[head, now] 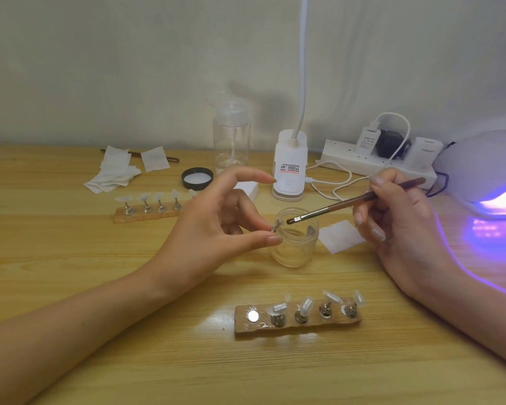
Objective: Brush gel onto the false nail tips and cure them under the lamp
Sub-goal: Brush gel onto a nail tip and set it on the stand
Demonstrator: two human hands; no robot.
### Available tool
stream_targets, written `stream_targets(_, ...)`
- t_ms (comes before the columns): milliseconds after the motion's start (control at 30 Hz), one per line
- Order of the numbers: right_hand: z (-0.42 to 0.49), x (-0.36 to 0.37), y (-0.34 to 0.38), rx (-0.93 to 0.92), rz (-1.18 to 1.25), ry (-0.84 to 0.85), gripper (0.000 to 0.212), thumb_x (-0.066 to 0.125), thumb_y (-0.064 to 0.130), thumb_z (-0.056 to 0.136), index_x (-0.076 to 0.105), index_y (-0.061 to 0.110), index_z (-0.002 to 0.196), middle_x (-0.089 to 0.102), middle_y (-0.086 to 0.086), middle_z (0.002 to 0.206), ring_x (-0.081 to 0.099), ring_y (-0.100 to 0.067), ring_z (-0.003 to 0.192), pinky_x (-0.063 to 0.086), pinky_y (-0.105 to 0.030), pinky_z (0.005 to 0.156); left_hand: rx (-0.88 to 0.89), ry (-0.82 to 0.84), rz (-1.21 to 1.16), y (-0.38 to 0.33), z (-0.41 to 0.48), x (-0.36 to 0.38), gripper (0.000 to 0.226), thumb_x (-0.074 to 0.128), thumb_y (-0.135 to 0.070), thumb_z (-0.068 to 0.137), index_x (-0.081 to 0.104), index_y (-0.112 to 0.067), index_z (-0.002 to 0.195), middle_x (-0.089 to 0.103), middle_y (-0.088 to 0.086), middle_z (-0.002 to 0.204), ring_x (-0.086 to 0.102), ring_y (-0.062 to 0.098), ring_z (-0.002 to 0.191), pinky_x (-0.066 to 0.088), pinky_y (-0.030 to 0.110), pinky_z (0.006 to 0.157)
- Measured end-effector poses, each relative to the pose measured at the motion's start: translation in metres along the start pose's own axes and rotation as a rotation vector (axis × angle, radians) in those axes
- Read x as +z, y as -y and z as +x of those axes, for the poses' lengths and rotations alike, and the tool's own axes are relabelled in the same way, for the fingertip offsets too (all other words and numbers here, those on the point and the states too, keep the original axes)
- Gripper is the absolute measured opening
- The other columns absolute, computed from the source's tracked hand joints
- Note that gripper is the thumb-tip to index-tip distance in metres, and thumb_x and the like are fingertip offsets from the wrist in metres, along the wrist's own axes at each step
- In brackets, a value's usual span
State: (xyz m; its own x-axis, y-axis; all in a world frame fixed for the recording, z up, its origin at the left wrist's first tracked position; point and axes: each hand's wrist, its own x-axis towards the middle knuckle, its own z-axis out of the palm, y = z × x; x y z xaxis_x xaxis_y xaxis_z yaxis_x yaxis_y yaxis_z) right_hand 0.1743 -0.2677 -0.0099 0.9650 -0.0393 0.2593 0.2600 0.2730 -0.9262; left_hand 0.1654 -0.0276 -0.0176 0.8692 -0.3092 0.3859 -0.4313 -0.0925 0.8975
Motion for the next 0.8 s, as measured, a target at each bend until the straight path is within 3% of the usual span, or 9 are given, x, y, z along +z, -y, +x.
stream_targets(133,-0.0007,0.0008,-0.0006,-0.038,-0.004,0.081,0.022,0.05,0.024,0.096,0.043,0.021,0.075,0.063,-0.007,0.058,0.035,-0.008,0.036,0.033,-0.015,0.042,0.008,0.002,0.017,-0.0007,0.0,0.0,0.06,0.083,-0.026,0.07,0.059,-0.032,0.125,0.069,0.001,0.076,0.072,0.015,0.077,0.054,0.023,0.061)
stream_targets(233,-0.0004,0.0008,-0.0016,-0.012,-0.053,0.059,0.025,0.056,0.025,0.096,0.045,0.02,0.074,0.061,-0.008,0.056,0.034,-0.009,0.036,0.032,-0.015,0.041,0.015,-0.001,0.038,-0.0011,-0.0001,0.0,0.06,0.083,-0.027,0.071,0.058,-0.032,0.125,0.069,0.0,0.076,0.072,0.014,0.076,0.053,0.03,0.061)
stream_targets(333,0.0009,-0.0012,-0.0016,-0.007,-0.027,0.007,0.026,0.049,0.018,0.099,0.045,0.021,0.073,0.058,-0.007,0.053,0.032,-0.008,0.035,0.031,-0.014,0.04,0.023,-0.003,0.049,-0.0011,0.0,0.0004,0.058,0.082,-0.027,0.072,0.058,-0.032,0.125,0.069,-0.001,0.076,0.071,0.013,0.077,0.052,0.037,0.06)
stream_targets(500,-0.0007,0.0013,-0.0007,-0.036,-0.025,0.098,0.024,0.054,0.026,0.096,0.043,0.018,0.076,0.063,-0.008,0.058,0.034,-0.009,0.036,0.033,-0.015,0.042,0.041,-0.008,0.076,-0.0004,0.0006,0.0001,0.057,0.082,-0.025,0.074,0.058,-0.03,0.126,0.069,-0.001,0.077,0.071,0.01,0.077,0.05,0.03,0.058)
stream_targets(667,0.0003,-0.0002,-0.0012,0.0,-0.026,-0.003,0.023,0.049,0.017,0.098,0.045,0.019,0.075,0.055,-0.008,0.051,0.032,-0.007,0.033,0.029,-0.014,0.038,0.064,-0.011,0.098,0.0007,0.001,0.0003,0.056,0.083,-0.019,0.076,0.059,-0.027,0.126,0.069,-0.001,0.078,0.07,0.009,0.079,0.049,0.034,0.056)
stream_targets(800,-0.0004,0.0001,-0.0009,-0.051,0.009,0.079,0.022,0.048,0.021,0.098,0.043,0.019,0.077,0.062,-0.006,0.057,0.033,-0.007,0.035,0.033,-0.013,0.042,0.073,-0.014,0.11,0.0008,0.001,0.0004,0.055,0.082,-0.023,0.076,0.059,-0.028,0.125,0.069,-0.002,0.078,0.07,0.012,0.081,0.049,0.036,0.057)
